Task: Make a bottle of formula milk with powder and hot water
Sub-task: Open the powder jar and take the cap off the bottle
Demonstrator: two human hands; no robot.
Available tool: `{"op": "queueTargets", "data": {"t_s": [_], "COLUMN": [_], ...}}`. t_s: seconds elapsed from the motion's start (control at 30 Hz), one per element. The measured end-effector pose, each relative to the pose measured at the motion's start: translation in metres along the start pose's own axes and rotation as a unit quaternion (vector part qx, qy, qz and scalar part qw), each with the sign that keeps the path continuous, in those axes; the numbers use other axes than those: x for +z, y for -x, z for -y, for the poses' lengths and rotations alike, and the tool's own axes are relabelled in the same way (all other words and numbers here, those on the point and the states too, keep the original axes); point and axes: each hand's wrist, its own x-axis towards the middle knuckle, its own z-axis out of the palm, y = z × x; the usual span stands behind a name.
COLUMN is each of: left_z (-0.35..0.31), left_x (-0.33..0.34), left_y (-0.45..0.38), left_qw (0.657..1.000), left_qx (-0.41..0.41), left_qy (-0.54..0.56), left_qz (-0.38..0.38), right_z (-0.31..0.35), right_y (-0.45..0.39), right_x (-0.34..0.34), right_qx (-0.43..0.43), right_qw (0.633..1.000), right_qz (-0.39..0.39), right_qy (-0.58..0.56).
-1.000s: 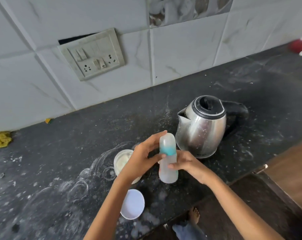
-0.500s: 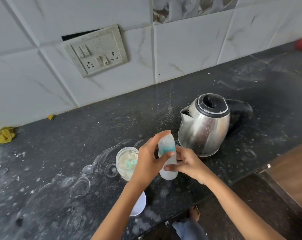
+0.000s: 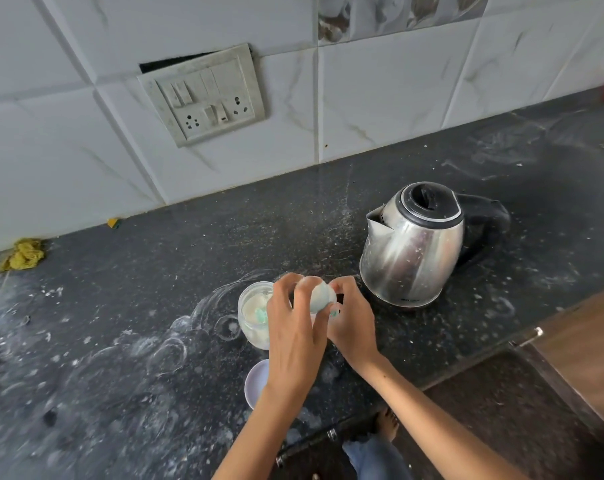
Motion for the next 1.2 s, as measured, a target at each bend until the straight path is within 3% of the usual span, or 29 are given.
{"op": "queueTargets", "data": {"t_s": [0.13,0.4,0.6,0.8,0.9,1.07,1.13,1.2], "left_z": [0.004,0.025,0.042,0.048,0.041,0.03,0.038,0.05], "left_x": [-0.009,0.002,0.019,0.02,0.008,-0.031,-0.042,-0.047], "left_y": [0.009,0.053,0.062,0.06,0.059,0.05,0.043,0.034], "left_qw": [0.999,0.984,0.947,0.936,0.95,0.992,0.996,0.992], "left_qx": [0.035,0.057,0.063,0.073,0.086,0.076,0.015,-0.073], "left_qy": [0.006,-0.018,-0.121,-0.134,-0.108,-0.079,-0.093,-0.103], "left_qz": [0.009,0.168,0.291,0.318,0.282,0.067,0.003,-0.014], "right_z": [-0.015,-0.034,-0.052,-0.042,-0.029,0.008,0.027,0.046], "right_y": [0.001,-0.003,0.024,0.032,0.029,0.011,-0.001,-0.014], "right_x": [-0.003,-0.011,-0.039,-0.046,-0.049,-0.044,-0.038,-0.032], "right_qx": [0.002,0.024,-0.077,-0.131,-0.162,-0.224,-0.246,-0.26], "right_qw": [0.998,0.995,0.996,0.99,0.985,0.974,0.969,0.964], "right_qz": [0.008,0.054,-0.019,-0.035,-0.046,-0.022,0.006,0.05], "right_qy": [-0.059,-0.083,0.026,0.033,0.021,-0.001,-0.008,-0.013]}}
